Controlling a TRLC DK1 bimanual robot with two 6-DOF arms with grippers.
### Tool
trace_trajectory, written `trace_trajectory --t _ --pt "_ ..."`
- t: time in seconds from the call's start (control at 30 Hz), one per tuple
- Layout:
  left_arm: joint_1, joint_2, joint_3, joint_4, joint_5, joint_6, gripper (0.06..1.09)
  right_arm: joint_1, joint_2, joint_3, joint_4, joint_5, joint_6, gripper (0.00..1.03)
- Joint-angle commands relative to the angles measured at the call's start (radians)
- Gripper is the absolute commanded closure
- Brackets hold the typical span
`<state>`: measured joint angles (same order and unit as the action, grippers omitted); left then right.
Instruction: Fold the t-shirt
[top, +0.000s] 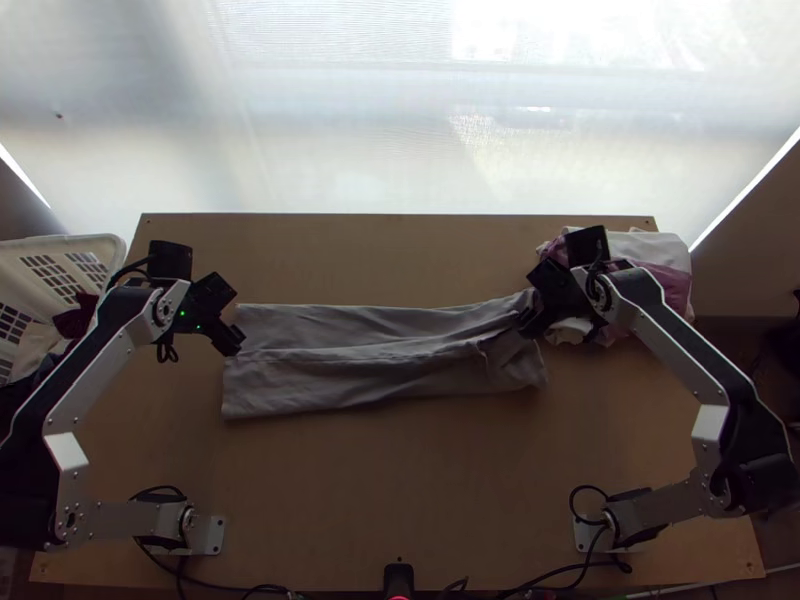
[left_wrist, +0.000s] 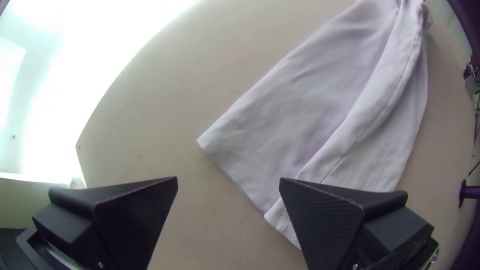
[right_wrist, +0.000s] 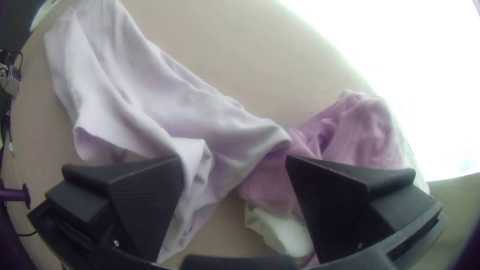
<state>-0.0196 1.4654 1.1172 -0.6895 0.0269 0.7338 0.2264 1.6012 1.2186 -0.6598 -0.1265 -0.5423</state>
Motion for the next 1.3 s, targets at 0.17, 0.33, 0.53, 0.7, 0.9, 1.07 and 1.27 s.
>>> trace_trajectory --t 0.17,0.33,0.53,0.7,0.9,1.07,1.27 --pt "0.024 -0.211 -0.083 -0.031 -0.008 -0.027 0.10 0.016 -0.199 0.005 0.083 0.159 0.053 0.16" --pt "0.032 -0.260 -0.146 -0.042 -0.010 -0.016 0.10 0.048 -0.155 -0.051 0.054 0.162 0.044 0.16" --pt "0.021 -0.280 -0.165 -0.042 -0.010 -0.007 0.10 0.208 -0.121 -0.165 0.060 0.162 0.064 0.04" --pt "0.027 -0.290 -0.163 -0.041 -0.041 0.018 0.10 0.212 -0.109 -0.162 0.060 0.160 0.073 0.04" --pt "0.032 -0.309 -0.174 -0.041 -0.041 0.022 0.10 0.125 -0.115 -0.087 0.025 0.113 0.097 0.04" --pt "-0.006 -0.332 -0.183 -0.050 -0.039 0.009 0.10 0.208 -0.190 -0.111 -0.044 0.079 0.123 0.10" --pt "-0.195 -0.370 -0.186 -0.104 -0.068 -0.074 0.11 0.340 -0.248 -0.116 -0.093 0.079 0.185 0.11"
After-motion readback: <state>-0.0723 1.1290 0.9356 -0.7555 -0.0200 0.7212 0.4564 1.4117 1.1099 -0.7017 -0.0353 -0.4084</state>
